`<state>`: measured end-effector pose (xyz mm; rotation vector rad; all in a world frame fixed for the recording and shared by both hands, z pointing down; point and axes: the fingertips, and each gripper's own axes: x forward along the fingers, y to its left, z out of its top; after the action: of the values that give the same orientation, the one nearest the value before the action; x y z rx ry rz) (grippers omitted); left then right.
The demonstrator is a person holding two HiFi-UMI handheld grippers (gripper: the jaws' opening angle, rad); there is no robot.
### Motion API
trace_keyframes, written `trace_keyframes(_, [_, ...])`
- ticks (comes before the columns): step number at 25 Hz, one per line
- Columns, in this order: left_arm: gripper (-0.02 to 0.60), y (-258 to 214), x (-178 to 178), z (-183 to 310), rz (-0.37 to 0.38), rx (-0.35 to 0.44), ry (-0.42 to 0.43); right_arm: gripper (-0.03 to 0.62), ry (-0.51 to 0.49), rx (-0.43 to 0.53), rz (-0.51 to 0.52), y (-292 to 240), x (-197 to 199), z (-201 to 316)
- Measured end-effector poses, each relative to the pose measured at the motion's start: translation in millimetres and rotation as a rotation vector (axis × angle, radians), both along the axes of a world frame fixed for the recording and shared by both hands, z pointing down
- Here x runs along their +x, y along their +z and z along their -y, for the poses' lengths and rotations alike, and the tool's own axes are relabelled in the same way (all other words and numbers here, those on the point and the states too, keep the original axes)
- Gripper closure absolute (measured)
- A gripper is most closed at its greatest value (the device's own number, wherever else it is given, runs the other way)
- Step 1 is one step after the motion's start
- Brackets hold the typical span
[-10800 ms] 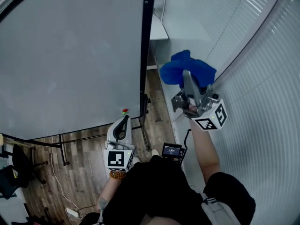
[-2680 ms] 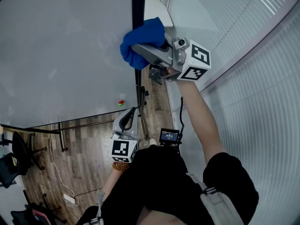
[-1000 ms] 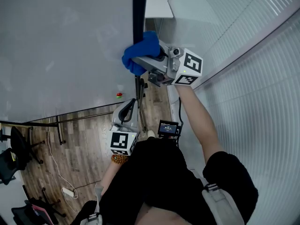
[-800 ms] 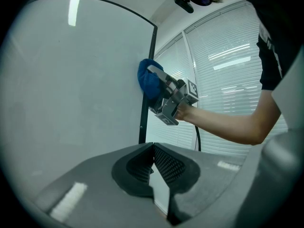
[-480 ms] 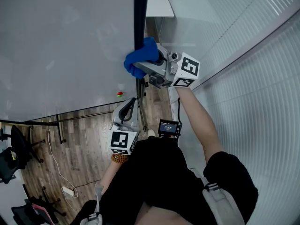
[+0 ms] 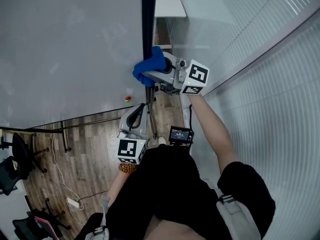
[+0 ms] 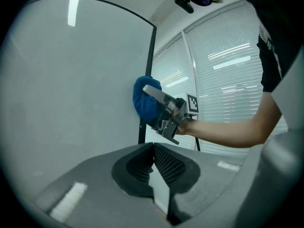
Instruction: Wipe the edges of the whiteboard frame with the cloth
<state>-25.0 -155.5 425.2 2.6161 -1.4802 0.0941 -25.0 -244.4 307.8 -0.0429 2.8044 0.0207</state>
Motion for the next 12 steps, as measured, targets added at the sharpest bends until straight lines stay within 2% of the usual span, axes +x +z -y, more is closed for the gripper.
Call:
trace_keyframes(7, [0.58, 4.4, -2.3, -7.4, 0.003, 0.002, -0.004, 0.471, 0.009, 0.014, 0.003, 26.1, -0.8, -4.2])
trace_keyframes(12, [0.58, 9.4, -4.5, -16.3, 0.004, 0.004, -0.012, 0.471, 0.012, 0.025, -0.048, 53.7, -3.0, -10.5])
